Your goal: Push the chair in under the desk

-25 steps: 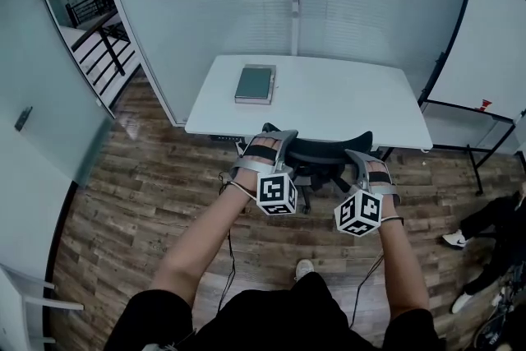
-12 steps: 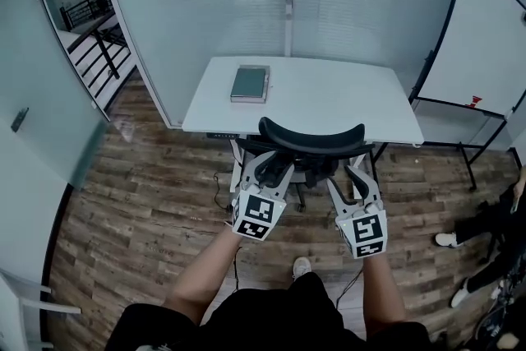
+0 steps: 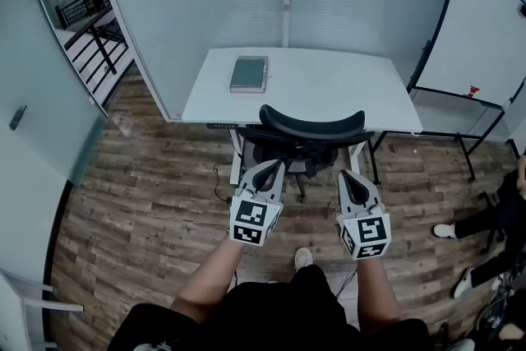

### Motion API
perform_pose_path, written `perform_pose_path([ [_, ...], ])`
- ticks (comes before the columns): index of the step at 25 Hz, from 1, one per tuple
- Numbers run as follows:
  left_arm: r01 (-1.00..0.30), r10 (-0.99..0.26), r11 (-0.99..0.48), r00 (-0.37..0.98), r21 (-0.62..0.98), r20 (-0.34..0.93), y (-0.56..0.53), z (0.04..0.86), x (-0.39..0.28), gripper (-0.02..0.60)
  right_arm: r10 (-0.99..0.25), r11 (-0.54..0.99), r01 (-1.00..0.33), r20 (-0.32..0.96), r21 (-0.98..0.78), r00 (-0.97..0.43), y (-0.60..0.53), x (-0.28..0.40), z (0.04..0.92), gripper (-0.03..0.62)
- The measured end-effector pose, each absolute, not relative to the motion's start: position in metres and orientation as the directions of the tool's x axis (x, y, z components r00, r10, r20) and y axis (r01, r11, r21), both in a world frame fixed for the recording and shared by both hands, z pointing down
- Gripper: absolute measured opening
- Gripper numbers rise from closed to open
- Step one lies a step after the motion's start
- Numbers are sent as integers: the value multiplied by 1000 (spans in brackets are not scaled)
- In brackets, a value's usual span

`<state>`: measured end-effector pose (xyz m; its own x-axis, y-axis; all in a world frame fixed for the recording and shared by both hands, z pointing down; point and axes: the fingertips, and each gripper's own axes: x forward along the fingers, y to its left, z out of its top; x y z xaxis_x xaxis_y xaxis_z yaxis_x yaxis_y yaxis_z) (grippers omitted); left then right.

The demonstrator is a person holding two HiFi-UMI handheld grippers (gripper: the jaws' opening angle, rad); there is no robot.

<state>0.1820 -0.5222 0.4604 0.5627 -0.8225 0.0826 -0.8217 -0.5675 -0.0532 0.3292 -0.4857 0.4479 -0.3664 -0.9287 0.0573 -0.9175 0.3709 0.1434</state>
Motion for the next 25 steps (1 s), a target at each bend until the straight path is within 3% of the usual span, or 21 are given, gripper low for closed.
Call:
perform_pose_path([
  [25,-799,-803,-595,587,-83,106,-513,463,194,14,-949,315,-929,49,193,-312,-473,334,444,3],
])
